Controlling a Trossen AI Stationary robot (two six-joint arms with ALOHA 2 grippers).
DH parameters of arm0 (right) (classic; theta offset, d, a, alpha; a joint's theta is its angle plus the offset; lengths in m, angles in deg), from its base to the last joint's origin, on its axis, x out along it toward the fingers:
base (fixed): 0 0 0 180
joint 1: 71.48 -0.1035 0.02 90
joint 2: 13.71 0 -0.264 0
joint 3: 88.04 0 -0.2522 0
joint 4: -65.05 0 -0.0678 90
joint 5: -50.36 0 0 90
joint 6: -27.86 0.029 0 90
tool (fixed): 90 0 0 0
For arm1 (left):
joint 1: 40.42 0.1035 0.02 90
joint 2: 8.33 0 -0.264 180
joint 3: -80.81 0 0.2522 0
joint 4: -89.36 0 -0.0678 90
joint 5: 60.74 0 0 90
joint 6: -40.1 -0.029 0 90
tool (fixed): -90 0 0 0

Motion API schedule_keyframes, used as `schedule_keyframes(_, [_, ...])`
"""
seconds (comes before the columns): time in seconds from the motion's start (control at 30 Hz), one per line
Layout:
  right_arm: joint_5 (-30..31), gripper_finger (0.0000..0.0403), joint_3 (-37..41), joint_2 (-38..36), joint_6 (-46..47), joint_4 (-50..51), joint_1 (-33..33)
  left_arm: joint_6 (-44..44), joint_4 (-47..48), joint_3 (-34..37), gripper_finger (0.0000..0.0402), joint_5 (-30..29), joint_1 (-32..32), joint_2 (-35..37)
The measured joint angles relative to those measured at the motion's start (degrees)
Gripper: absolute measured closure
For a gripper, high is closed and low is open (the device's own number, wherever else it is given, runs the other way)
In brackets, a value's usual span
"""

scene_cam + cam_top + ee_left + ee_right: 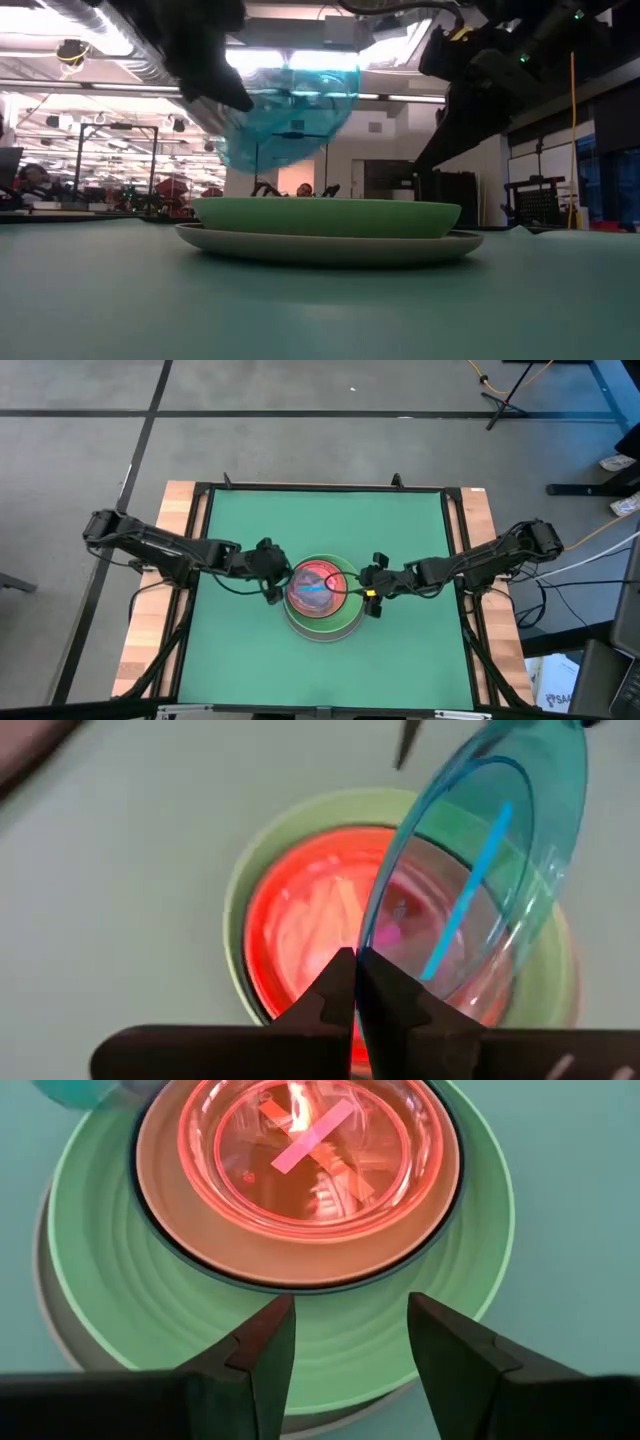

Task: Stack plastic plates
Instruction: Stack the blue plate on the pink plate, then return to Home Position

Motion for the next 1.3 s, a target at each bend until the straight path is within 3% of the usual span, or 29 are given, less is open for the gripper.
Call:
schedule_keyframes(0.13, [-0.07,0.0219,0.0,0.0,-0.02,0.38,0.0,-2.63,-6.67,2.13,0.0396,-0.35,2.42,-3.44])
schedule_keyframes(0.53, [0.0,0.0219,0.0,0.02,-0.04,1.66,0.0,-2.42,-4.95,2.2,0.0395,2.41,6.25,-9.82])
schedule_keyframes(0.9, [0.07,0.0219,0.0,0.02,-1.42,1.62,0.0,-3.69,-4.82,2.2,0.0394,2.5,6.25,-10.42])
schedule_keyframes(1.3, [-0.55,0.0219,0.0,0.04,-0.87,1.62,0.0,-5.31,-4.04,1.83,0.0314,4.29,6.23,-10.41])
